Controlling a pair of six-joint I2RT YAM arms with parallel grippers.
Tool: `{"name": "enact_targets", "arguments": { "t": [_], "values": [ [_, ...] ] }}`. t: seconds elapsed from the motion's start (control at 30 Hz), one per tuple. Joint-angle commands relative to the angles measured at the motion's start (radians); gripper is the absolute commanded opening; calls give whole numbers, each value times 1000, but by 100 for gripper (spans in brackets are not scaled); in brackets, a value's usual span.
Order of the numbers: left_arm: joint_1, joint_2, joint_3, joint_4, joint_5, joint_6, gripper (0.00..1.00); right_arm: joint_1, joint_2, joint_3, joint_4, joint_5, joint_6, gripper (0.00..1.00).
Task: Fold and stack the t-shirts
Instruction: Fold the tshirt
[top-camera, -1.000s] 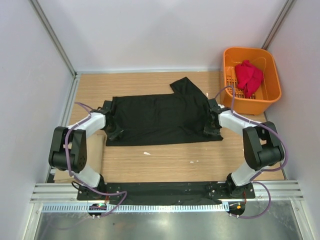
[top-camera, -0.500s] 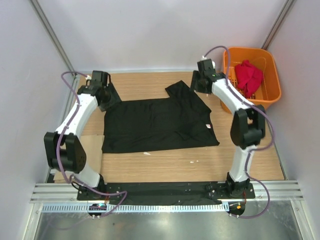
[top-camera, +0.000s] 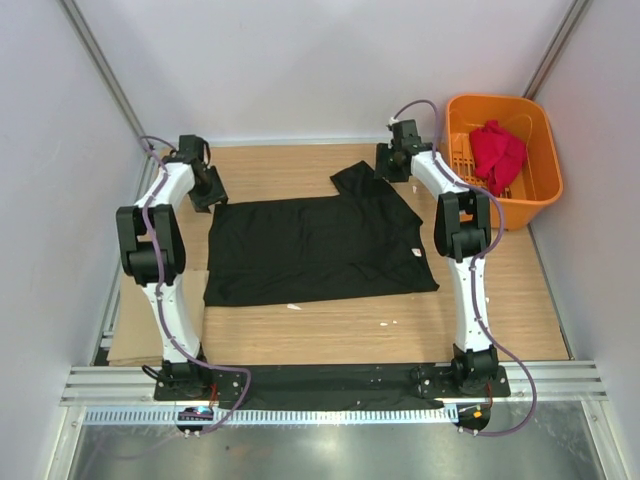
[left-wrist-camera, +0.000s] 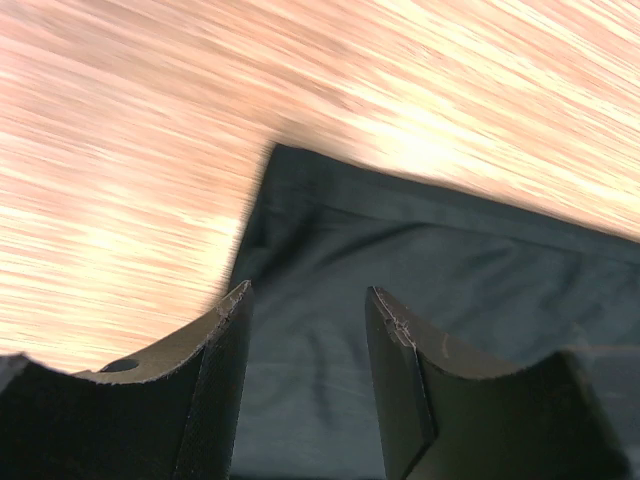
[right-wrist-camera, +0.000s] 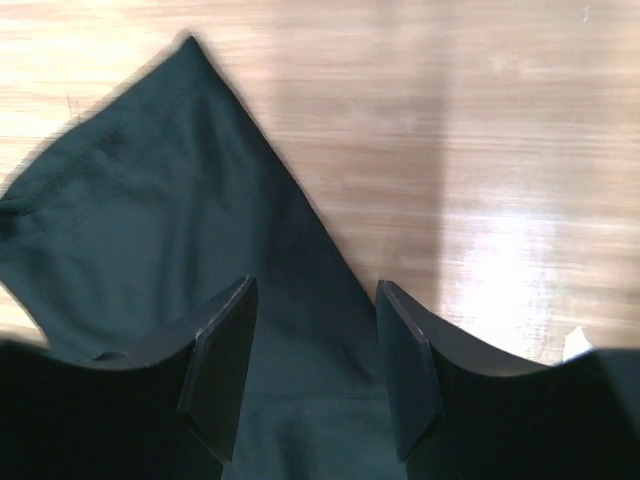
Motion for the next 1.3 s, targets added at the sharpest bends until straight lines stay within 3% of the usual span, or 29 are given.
{"name": "enact_targets", "arguments": {
  "t": [0.0, 0.13, 0.2, 0.37, 0.57, 0.63, 0.7, 0.8, 1.07, 1.27],
  "values": [
    [18, -6, 62, -30, -36, 80, 50, -3, -6, 59, 68, -68, -46, 56],
    [18, -11, 42, -19, -51, 100, 54, -17, 31, 67, 65, -93, -60, 53],
    [20, -5, 36, -19, -64, 105, 56, -22, 39, 75, 48, -111, -58, 45],
    [29, 23, 49, -21, -68, 124, 58, -22, 31, 36, 15, -119, -89, 42],
    [58, 66, 89, -37, -45, 117, 59, -17, 76, 98, -64, -87, -130, 27],
    [66, 70, 97, -42, -42, 114, 59, -11, 79, 110, -81, -30, -145, 28],
    [67, 72, 103, -40, -27, 112, 59, -8, 67, 93, -65, -18, -153, 41],
    [71, 70, 102, -42, -16, 103, 59, 4, 63, 102, -73, 48, -193, 45],
    [69, 81, 82, -28, 1, 63, 58, 38, 94, 105, -111, 146, -251, 39],
    [71, 112, 103, -40, 2, 68, 58, 63, 137, 138, -125, 197, -259, 14]
  ]
}}
